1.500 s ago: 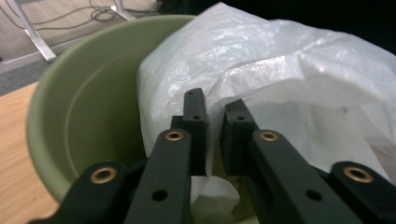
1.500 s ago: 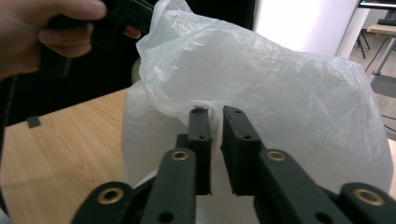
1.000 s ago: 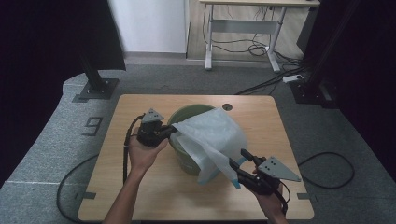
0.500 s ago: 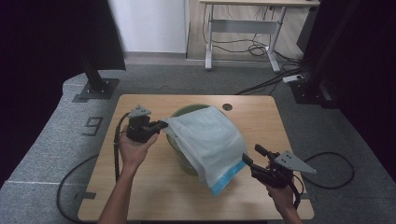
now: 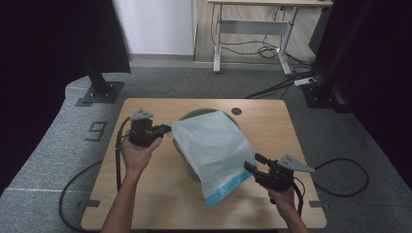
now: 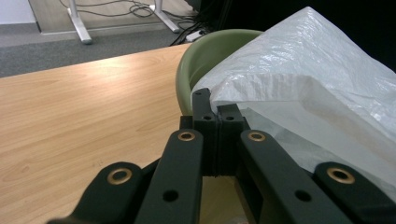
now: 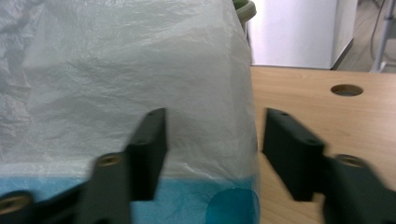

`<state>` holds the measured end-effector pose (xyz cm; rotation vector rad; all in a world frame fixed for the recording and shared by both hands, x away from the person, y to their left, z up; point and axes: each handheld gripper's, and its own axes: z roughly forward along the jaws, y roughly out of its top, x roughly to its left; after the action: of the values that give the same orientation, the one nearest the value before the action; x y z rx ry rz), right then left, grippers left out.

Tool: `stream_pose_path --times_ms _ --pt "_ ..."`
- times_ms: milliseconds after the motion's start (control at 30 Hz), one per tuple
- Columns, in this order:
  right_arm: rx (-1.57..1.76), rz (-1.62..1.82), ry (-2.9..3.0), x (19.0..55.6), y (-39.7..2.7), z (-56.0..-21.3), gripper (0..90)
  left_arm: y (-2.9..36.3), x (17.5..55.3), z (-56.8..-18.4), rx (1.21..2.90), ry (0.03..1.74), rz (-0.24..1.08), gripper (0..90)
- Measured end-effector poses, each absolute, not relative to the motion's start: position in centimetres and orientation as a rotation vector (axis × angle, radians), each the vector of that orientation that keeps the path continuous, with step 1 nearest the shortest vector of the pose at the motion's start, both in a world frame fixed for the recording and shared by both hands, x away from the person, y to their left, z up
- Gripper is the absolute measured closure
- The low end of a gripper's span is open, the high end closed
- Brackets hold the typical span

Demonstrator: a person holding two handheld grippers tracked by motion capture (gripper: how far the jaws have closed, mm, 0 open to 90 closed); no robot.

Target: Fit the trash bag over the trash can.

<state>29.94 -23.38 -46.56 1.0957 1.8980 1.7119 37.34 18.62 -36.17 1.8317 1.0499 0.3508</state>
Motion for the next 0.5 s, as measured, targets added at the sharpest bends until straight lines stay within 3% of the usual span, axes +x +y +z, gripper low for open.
stream_pose_path --times_ms 33,67,100,267,500 --pt "1.096 1.712 1.898 29.9 -23.4 -46.6 47.6 18.6 37.3 -36.2 1.832 1.050 0.351 89.2" --pt "1.069 1.680 1.912 29.8 -23.2 -46.5 60.2 18.5 37.3 -36.3 1.836 1.046 0.347 89.1" --pt "1.069 1.680 1.912 29.8 -23.2 -46.5 60.2 18.5 37.3 -36.3 1.836 1.046 0.347 89.1" --pt "1.040 1.683 1.893 29.5 -23.6 -45.5 84.6 17.8 37.3 -36.7 1.849 1.028 0.333 88.7" --pt "0.965 1.666 1.822 28.2 -24.1 -43.1 88.7 16.7 37.1 -36.5 1.869 0.993 0.321 88.5"
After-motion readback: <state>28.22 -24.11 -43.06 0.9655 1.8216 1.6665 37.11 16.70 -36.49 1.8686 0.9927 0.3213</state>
